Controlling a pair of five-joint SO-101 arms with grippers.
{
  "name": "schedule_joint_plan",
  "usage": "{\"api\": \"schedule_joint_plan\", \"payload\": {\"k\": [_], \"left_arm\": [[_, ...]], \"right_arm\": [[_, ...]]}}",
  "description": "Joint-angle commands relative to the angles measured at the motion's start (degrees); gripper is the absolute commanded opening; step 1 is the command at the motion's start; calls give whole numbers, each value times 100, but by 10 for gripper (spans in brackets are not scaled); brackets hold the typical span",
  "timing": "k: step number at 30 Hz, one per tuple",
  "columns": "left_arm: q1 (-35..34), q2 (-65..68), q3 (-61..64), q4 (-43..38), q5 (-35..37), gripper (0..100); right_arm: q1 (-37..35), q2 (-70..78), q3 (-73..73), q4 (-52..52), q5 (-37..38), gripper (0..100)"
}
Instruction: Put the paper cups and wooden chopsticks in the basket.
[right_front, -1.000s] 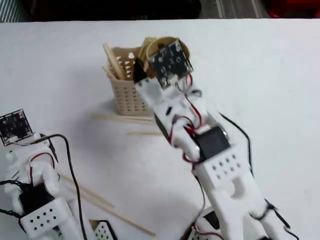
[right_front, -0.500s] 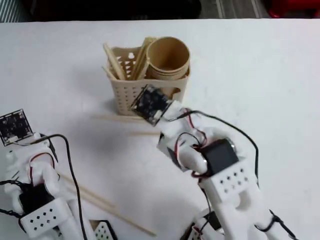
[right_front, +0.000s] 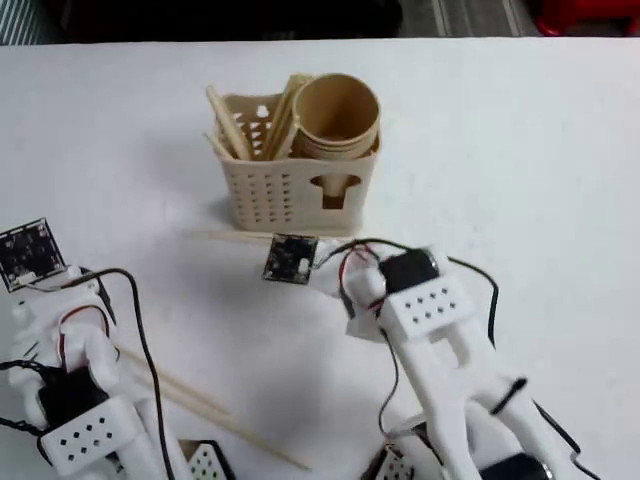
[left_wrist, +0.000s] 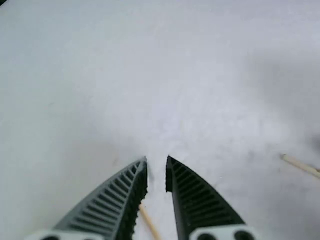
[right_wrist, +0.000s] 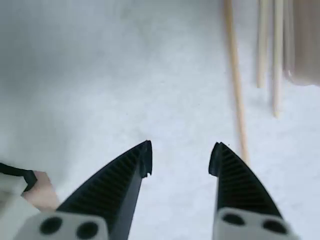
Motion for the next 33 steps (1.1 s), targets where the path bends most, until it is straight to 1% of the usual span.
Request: {"api": "schedule_joint_plan", "payload": {"k": [1,4,11,17,23,28,33], "left_arm": [[-22,-75,-26,-123,44,80],[-22,-75,-26,-123,44,80],[-13,-75,18,-132,35,80],[-13,-75,273,-571,35,80],[-13,-75,273,-571,35,80],[-13,-75,273,-571,35,80],[-13,-75,273,-571,35,80]], "right_arm": [[400,602,-369,-426,607,194],[523,1385,-668,-664,721,194],[567,2949,-1811,-673,958,201],[567,3477,-2338,-681,976,324],[664,3890,-2629,-760,976,326],[892,4207,-2708,-1279,976,326],[901,4470,-2708,-1569,976,326]]}}
